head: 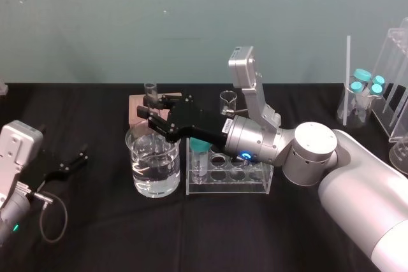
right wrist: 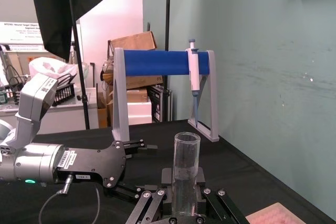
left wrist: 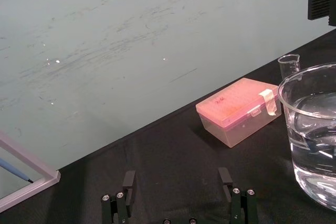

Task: Hold the test tube with one hand and immerse one end into the beaker, then return it to the test tube rack.

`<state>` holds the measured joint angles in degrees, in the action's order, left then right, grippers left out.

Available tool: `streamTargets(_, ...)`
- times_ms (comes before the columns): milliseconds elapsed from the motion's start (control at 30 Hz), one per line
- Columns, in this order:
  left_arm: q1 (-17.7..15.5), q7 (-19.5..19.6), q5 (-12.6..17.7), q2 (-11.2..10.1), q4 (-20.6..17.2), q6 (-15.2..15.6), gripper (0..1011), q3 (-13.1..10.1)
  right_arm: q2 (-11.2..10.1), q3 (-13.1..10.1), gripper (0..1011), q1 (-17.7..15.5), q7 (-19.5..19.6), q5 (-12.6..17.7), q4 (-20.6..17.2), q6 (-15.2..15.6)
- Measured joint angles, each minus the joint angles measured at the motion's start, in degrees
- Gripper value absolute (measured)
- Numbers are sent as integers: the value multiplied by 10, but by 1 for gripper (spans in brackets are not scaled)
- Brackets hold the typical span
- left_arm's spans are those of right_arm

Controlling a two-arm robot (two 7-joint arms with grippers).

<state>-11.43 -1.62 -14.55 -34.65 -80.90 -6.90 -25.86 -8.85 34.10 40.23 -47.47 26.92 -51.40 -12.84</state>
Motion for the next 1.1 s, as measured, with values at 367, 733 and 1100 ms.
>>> streamTargets(367,0,0,0,0,0,0,1000,0,0,0,242,0,0,0,0,0)
streamTargets(733,0,0,0,0,0,0,1000,0,1,0,242,1,-1,0,1,-1)
streamTargets(1100,0,0,0,0,0,0,1000,0,-4,-9,242,1,2,6,-25,-9)
